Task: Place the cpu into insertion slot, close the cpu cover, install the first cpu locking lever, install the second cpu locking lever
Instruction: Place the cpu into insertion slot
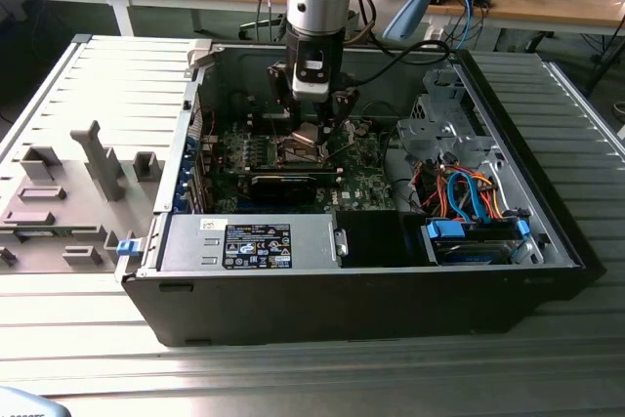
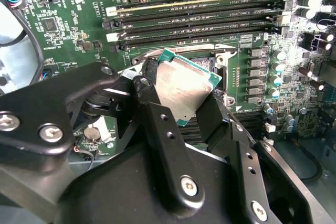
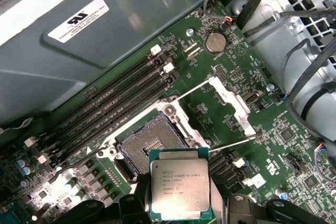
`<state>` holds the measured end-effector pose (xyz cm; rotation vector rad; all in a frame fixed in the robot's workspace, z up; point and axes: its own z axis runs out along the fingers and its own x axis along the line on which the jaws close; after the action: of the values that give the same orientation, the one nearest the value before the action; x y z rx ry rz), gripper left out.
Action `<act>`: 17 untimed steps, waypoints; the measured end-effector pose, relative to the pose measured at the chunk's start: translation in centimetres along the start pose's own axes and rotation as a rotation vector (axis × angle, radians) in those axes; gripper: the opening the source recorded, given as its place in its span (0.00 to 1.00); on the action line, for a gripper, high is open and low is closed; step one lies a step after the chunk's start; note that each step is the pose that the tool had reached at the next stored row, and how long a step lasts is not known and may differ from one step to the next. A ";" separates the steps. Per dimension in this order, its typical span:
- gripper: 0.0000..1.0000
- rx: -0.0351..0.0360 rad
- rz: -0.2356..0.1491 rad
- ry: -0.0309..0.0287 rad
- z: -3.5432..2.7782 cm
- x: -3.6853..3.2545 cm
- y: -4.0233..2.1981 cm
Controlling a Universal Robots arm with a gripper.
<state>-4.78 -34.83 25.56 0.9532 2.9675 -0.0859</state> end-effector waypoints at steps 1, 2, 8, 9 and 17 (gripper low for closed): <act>0.55 0.0002 0.005 0.0002 0.00 0.00 0.00; 0.55 0.0003 0.008 0.0004 0.00 0.00 0.00; 0.55 0.0006 0.015 0.0006 0.00 0.00 0.00; 0.55 0.0006 0.015 0.0007 0.00 0.00 0.00; 0.55 0.0008 0.022 0.0010 0.00 0.00 0.00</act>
<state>-4.78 -34.83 25.55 0.9859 2.9574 -0.0863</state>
